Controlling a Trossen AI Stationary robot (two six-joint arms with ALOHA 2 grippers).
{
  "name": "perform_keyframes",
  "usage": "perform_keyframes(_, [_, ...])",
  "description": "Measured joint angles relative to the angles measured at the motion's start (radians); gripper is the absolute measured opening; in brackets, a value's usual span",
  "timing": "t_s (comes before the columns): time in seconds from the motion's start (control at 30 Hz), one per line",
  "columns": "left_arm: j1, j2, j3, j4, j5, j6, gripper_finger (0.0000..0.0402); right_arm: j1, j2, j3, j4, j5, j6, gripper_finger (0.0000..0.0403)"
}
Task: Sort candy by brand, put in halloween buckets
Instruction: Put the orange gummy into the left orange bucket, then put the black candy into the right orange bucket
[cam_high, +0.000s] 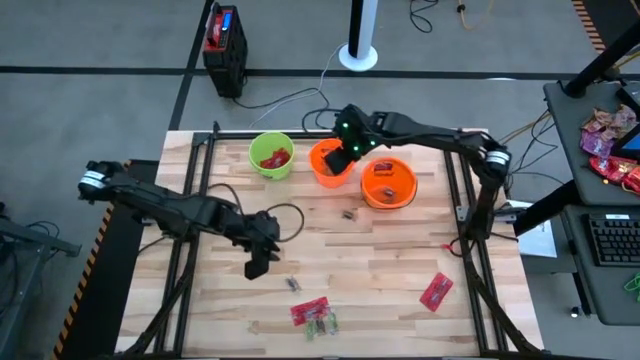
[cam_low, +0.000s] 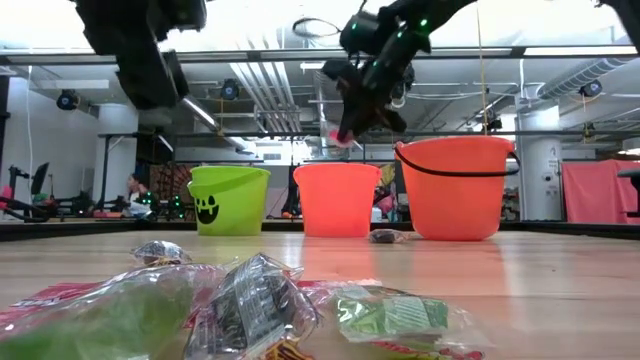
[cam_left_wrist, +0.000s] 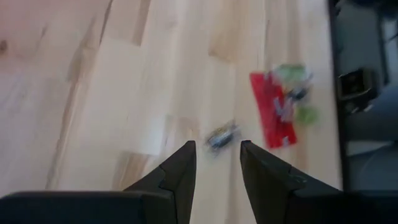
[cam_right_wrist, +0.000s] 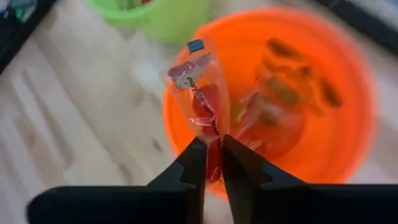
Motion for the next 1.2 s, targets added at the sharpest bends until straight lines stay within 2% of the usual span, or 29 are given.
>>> perform_keyframes(0.1, [-0.01, 0.052, 0.002, 0.004, 0.0, 0.038, 0.0132, -0.018, 0.054, 0.049, -0.065, -0.061, -0.01, 0.007])
perform_keyframes(0.23, [-0.026, 0.116, 0.002, 0.002, -0.001, 0.116, 0.0172, -0.02, 0.089, 0.104, -0.137, -0.065, -0.035, 0.0111])
perform_keyframes(0.37, [-0.045, 0.166, 0.002, 0.012, 0.0, 0.245, 0.0202, -0.02, 0.072, 0.139, -0.164, -0.059, -0.056, 0.0143])
perform_keyframes(0.5, [-0.056, 0.217, 0.002, 0.058, 0.0, 0.366, 0.0216, -0.01, 0.012, 0.165, -0.213, -0.048, -0.065, 0.0159])
perform_keyframes(0.63, [-0.06, 0.281, 0.002, 0.144, 0.011, 0.388, 0.0217, 0.02, -0.076, 0.165, -0.23, -0.013, -0.068, 0.0164])
perform_keyframes(0.77, [-0.073, 0.36, 0.002, 0.261, 0.048, 0.418, 0.0216, 0.066, -0.14, 0.163, -0.261, 0.078, -0.068, 0.0161])
perform_keyframes(1.0, [-0.1, 0.481, 0.009, 0.272, 0.059, 0.415, 0.0213, 0.123, -0.211, 0.161, -0.299, 0.172, -0.068, 0.016])
perform_keyframes(1.1, [-0.1, 0.507, 0.01, 0.299, 0.052, 0.404, 0.0196, 0.134, -0.223, 0.161, -0.316, 0.174, -0.063, 0.016])
perform_keyframes(1.2, [-0.1, 0.524, 0.011, 0.336, 0.043, 0.398, 0.016, 0.14, -0.227, 0.161, -0.334, 0.183, -0.062, 0.016])
